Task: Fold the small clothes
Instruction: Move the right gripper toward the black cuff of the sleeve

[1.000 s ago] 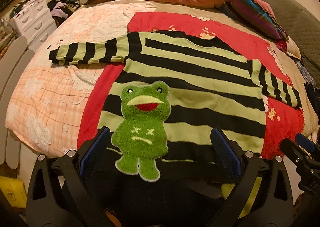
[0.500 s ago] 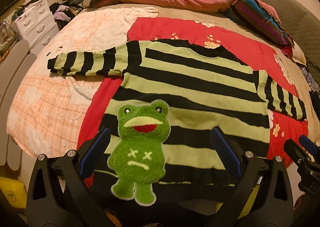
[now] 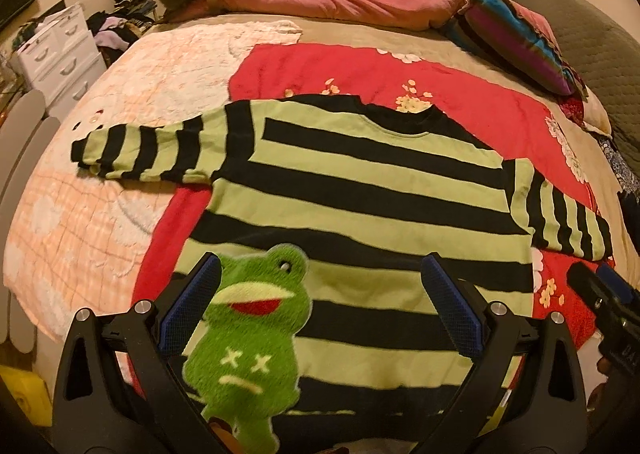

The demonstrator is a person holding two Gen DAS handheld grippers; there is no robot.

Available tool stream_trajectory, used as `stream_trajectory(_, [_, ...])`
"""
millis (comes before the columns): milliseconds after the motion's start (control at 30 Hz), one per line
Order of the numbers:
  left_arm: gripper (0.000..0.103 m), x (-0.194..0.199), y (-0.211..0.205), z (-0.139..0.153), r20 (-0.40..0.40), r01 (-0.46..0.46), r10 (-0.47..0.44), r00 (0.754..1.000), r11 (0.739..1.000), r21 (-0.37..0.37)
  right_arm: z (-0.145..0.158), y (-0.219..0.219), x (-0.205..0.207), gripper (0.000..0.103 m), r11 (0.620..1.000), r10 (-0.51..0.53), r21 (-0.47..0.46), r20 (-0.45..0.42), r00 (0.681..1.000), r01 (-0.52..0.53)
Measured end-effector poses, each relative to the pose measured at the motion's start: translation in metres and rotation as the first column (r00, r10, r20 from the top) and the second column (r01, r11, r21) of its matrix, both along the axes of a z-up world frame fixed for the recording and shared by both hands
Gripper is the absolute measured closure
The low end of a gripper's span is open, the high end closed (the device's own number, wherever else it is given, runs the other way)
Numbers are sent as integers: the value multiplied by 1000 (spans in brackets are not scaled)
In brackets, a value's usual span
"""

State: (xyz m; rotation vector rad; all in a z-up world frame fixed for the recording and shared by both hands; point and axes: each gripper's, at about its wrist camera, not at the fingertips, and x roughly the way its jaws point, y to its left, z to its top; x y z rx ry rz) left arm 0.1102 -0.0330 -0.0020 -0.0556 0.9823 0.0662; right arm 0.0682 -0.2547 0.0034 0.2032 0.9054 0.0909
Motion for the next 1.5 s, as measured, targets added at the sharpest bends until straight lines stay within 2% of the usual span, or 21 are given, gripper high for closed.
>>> stream_trajectory(433, [9, 51, -29, -9, 10, 27, -27, 1000, 1000, -13, -9, -56, 40, 4, 989, -146, 10, 14, 989, 146])
stream_trajectory(833, [9, 92, -56, -33, -24, 58, -59, 998, 998, -33, -27, -138, 63, 4, 948, -318, -12, 4, 948, 318])
stream_trajectory(1167, [9, 122, -84, -53, -45, 84, -85, 995, 996, -22, -44, -204, 70, 4, 894, -447, -35, -11, 895, 446])
stream_trajectory(1500, [9, 125, -98, -84, -65, 109, -108, 992, 994, 16, -68, -278, 59, 4, 817, -576, -77, -48, 816, 572])
